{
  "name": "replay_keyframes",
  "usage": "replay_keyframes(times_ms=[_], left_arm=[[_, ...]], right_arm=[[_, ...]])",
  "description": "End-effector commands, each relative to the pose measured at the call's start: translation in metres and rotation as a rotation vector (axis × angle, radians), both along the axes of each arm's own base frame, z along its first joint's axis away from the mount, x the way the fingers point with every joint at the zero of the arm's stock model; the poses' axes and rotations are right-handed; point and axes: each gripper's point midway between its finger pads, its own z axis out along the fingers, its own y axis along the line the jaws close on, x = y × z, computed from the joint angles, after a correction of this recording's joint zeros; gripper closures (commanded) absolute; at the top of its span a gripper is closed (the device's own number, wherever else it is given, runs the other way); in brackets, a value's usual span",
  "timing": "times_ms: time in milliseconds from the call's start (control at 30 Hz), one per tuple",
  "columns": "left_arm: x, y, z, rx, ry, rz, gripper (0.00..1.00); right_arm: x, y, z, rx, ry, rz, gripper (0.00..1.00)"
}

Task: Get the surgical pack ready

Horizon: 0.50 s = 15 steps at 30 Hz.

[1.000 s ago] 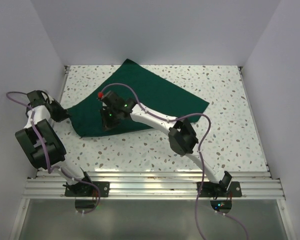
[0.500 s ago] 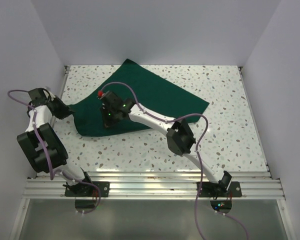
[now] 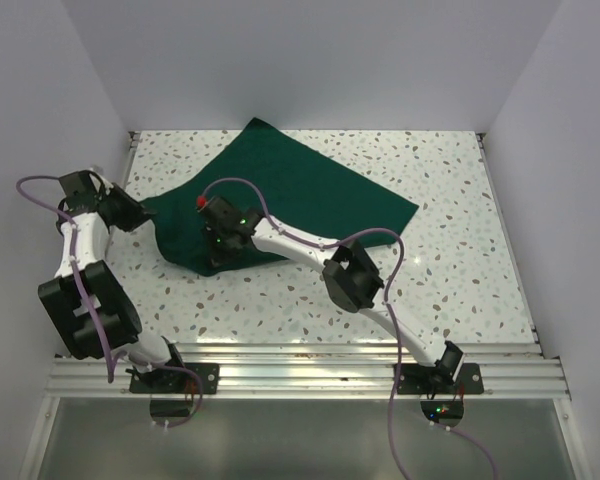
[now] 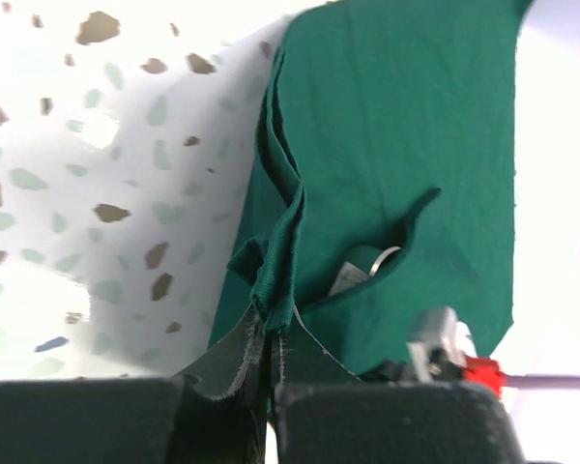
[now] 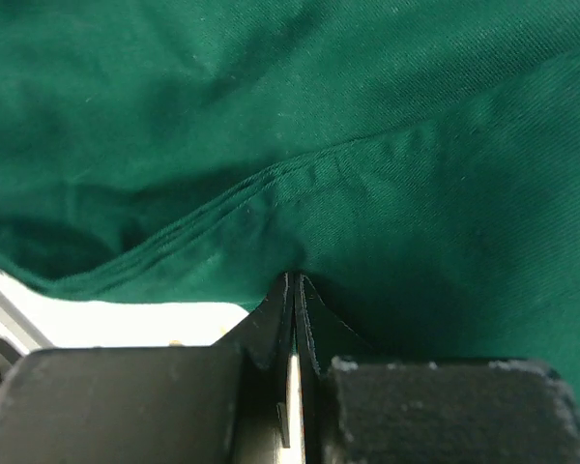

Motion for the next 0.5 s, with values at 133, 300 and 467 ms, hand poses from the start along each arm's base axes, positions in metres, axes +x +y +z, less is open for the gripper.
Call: replay_keyframes(times_ms=[133, 300, 467], left_arm=[[0.013, -0.027, 0.043, -0.015, -0.109, -0.032, 1.00], [0.018, -0.045, 0.051, -0.026, -0.128, -0.047, 1.00], [0.025, -0.061, 0.068, -0.025, -0.157, -0.073, 1.00]], right_arm=[[0.000, 0.012, 0.036, 0.072, -0.028, 0.019, 1.00], [0.017, -0.002, 0.098, 0.149, -0.068, -0.009, 1.00], [0.071, -0.065, 0.166, 0.198, -0.133, -0.136, 1.00]])
